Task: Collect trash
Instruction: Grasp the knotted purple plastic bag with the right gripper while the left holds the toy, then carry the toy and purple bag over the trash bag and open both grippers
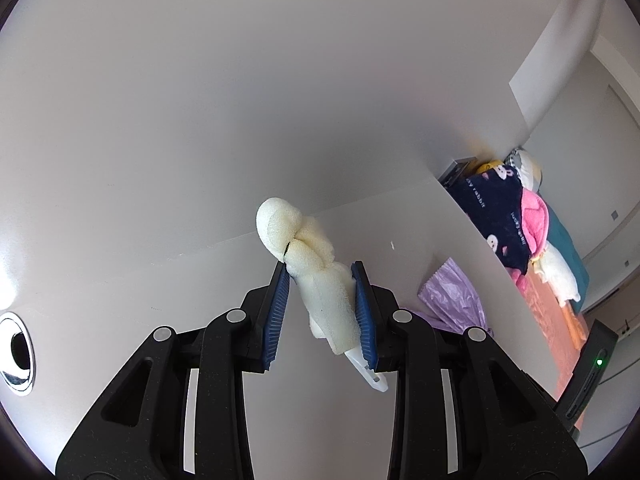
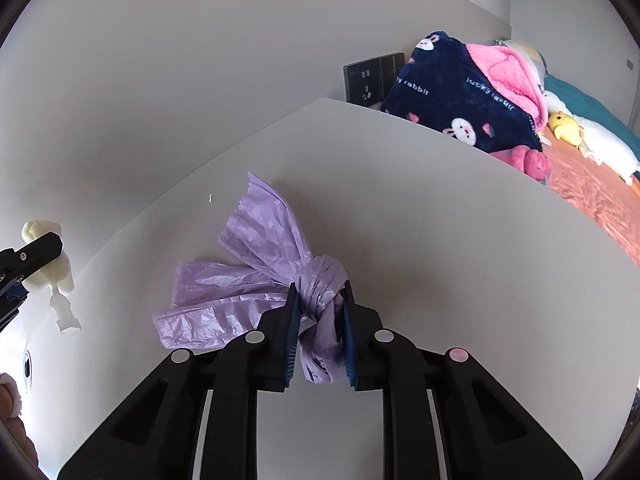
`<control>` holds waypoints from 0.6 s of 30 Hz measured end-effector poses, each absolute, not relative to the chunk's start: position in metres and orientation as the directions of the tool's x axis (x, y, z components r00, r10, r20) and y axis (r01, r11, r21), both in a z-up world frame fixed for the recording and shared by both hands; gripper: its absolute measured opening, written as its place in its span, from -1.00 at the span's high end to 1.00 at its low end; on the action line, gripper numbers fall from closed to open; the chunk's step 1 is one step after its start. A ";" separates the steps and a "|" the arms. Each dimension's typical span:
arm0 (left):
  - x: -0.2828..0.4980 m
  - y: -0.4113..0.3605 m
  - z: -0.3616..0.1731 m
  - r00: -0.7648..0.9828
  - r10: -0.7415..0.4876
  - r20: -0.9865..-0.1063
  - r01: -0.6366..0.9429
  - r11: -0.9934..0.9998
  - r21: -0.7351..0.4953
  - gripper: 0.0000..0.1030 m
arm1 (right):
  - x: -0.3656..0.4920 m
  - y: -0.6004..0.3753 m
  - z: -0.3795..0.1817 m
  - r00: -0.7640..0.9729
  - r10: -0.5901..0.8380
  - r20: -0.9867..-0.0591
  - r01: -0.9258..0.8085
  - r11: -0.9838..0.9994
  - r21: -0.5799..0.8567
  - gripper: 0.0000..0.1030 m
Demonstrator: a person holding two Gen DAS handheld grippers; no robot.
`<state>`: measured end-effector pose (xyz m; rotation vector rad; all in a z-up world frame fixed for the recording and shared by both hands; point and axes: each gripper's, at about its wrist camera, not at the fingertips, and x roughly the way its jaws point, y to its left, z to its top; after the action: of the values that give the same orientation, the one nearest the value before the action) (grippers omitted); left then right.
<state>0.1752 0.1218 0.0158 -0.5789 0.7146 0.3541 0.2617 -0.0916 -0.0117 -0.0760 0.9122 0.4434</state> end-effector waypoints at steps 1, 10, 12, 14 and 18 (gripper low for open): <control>0.176 0.121 0.016 0.707 0.107 -0.699 -0.487 0.790 -0.371 0.39 | 0.260 -0.096 -0.010 0.530 0.342 -0.776 -0.397 0.909 0.129 0.61; 0.170 0.098 0.014 0.709 0.061 -0.702 -0.446 0.811 -0.379 0.39 | 0.245 -0.130 0.011 0.530 0.367 -0.764 -0.373 0.910 0.179 0.61; 0.166 0.089 0.016 0.713 0.042 -0.700 -0.427 0.818 -0.386 0.39 | 0.238 -0.137 0.015 0.535 0.372 -0.758 -0.374 0.910 0.182 0.61; 0.163 0.079 0.018 0.714 0.030 -0.699 -0.408 0.830 -0.380 0.39 | 0.232 -0.144 0.018 0.537 0.375 -0.756 -0.373 0.909 0.187 0.61; 0.157 0.057 0.021 0.717 0.001 -0.697 -0.365 0.852 -0.374 0.39 | 0.221 -0.159 0.025 0.542 0.378 -0.750 -0.361 0.911 0.199 0.61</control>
<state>0.1567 0.0569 0.0210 -0.5221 0.7503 0.2132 0.2214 -0.1592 0.0246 0.0210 0.8962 0.4389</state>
